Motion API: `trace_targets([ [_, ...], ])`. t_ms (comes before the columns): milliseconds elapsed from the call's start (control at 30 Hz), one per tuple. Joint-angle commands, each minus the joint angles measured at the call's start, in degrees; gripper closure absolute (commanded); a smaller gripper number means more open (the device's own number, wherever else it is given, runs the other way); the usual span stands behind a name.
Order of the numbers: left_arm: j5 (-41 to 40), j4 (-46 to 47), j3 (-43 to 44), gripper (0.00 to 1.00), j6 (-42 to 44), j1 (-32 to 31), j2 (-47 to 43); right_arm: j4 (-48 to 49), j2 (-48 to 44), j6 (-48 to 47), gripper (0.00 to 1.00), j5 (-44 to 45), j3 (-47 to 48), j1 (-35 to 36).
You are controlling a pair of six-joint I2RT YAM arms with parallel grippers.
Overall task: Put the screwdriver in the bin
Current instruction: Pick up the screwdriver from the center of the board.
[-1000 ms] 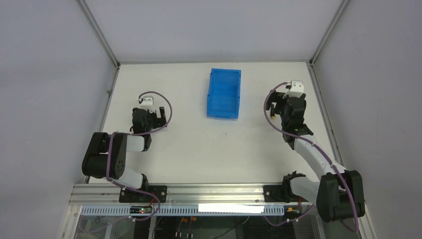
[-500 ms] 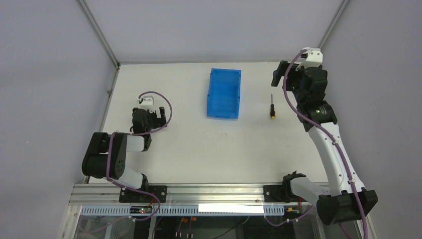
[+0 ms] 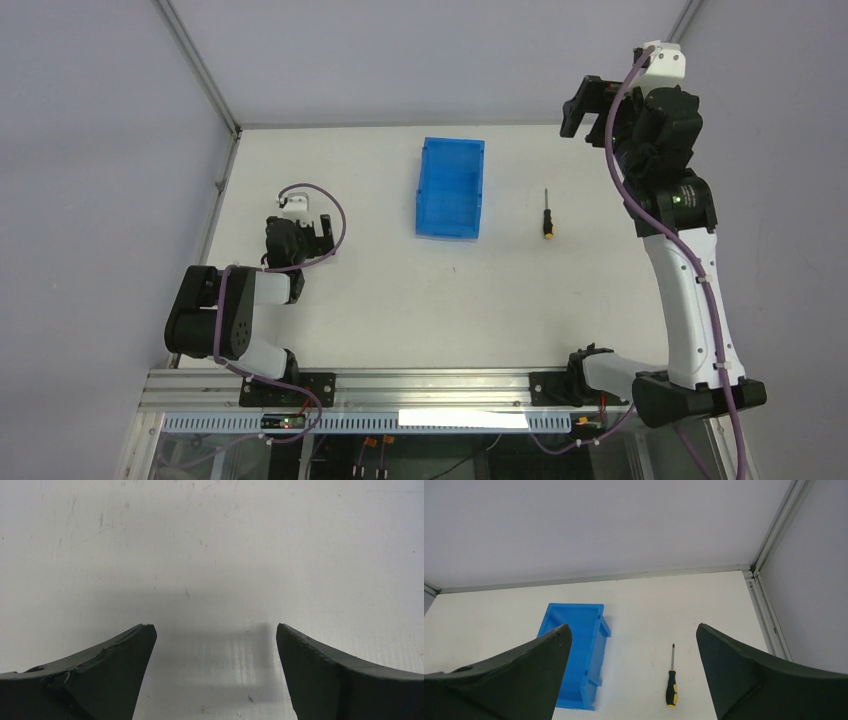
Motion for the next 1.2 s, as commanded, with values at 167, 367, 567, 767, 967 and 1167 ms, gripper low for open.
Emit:
trace_targets([
  [167, 0.0, 1.6, 1.0, 0.0, -0.4, 0.7, -0.6, -5.7, 2.8, -0.1, 0.01, -0.5, 6.3, -0.3],
  [367, 0.0, 1.6, 1.0, 0.0, -0.4, 0.8, -0.5, -9.5, 7.6, -0.3, 0.01, -0.3, 7.8, -0.2],
  [567, 0.0, 1.6, 1.0, 0.0, -0.4, 0.7, -0.5, -10.8, 14.5, 0.2, 0.01, 0.1, 7.0, -0.5],
  [767, 0.0, 1.6, 1.0, 0.0, -0.4, 0.7, -0.6, -8.8, 20.9, 3.3, 0.01, -1.0, 3.3, -2.5],
  [967, 0.0, 1.6, 1.0, 0.0, -0.5, 0.7, -0.5, -6.5, 25.6, 5.3, 0.01, -2.5, -2.5, -4.4],
  [1167, 0.0, 1.6, 1.0, 0.0, -0.4, 0.8, -0.5, -3.3, 28.7, 5.9, 0.01, -2.9, -9.9, -5.3],
])
